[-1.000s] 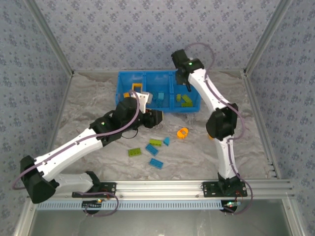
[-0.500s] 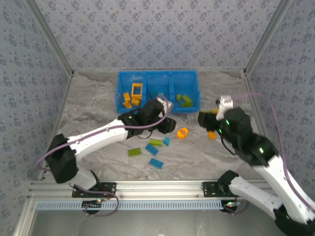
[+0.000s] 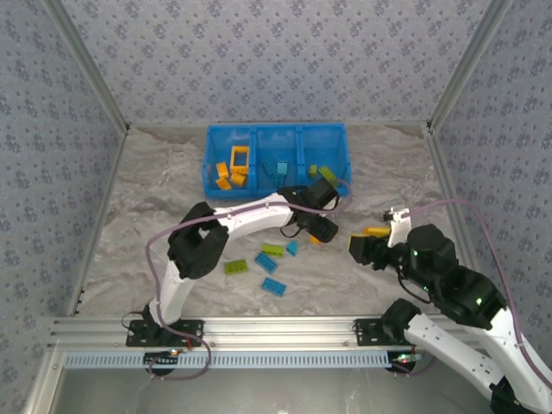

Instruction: Sort the legos into containers by color

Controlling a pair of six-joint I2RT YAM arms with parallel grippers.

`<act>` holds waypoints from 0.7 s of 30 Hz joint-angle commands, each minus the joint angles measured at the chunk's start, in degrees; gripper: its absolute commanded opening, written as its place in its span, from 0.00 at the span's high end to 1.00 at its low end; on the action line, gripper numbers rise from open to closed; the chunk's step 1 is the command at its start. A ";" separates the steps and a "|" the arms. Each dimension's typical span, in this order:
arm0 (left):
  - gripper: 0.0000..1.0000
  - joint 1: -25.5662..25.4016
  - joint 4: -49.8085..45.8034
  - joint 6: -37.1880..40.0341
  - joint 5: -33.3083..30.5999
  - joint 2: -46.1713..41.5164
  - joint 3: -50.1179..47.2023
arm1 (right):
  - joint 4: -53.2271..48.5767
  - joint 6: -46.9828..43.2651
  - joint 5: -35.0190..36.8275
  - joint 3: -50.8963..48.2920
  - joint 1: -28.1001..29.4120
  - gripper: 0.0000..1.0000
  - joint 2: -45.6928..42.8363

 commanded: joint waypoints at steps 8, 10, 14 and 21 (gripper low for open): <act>0.34 -1.37 -4.63 0.26 -1.16 5.66 5.03 | 2.63 -0.12 -1.39 1.14 0.50 0.36 0.92; 0.39 -1.41 -3.91 -0.11 -1.07 5.63 4.51 | 2.58 -0.15 -1.36 1.15 0.56 0.36 1.27; 0.56 -1.46 -1.44 -1.14 -1.96 3.37 2.45 | 2.61 -0.13 -1.26 1.13 0.56 0.37 1.75; 0.58 -0.34 -1.44 -5.30 -8.50 -11.60 -3.99 | 4.05 -2.01 -3.03 2.06 0.50 0.37 5.12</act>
